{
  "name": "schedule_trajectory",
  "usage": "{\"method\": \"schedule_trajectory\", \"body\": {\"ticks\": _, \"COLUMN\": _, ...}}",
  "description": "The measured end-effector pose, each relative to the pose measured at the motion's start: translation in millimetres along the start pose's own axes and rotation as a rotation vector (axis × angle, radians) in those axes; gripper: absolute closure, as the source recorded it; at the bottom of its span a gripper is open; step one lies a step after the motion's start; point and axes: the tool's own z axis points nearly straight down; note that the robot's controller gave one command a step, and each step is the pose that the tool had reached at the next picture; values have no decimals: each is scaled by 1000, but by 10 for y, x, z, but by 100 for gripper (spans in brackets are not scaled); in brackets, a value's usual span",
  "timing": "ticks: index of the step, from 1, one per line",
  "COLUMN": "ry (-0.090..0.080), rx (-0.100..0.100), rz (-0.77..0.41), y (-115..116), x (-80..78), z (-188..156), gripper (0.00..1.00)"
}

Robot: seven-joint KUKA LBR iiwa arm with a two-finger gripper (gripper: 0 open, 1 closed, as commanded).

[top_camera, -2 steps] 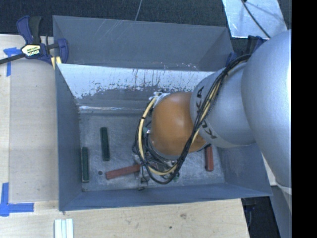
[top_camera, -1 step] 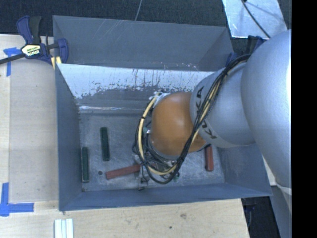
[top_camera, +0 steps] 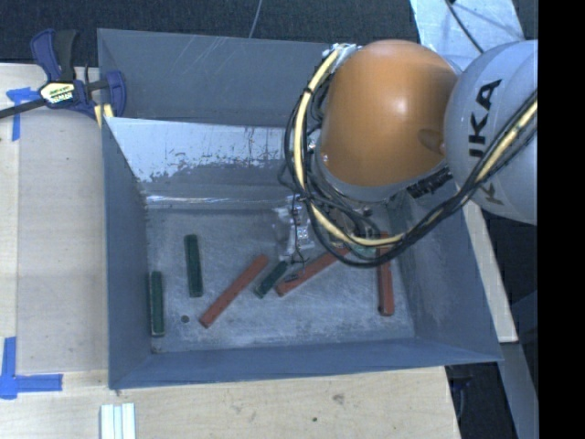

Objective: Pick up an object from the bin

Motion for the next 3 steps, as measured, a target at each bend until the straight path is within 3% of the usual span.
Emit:
{"method": "schedule_trajectory", "body": {"ticks": 1, "ry": 10, "rx": 0, "rz": 0, "y": -1, "x": 19, "z": 46, "gripper": 100}}
{"method": "schedule_trajectory", "body": {"ticks": 2, "ry": 10, "rx": 0, "rz": 85, "y": 391, "x": 109, "z": 653, "gripper": 0}}
{"method": "schedule_trajectory", "body": {"ticks": 3, "ry": 10, "rx": 0, "rz": 86, "y": 390, "x": 109, "z": 653, "gripper": 0}}
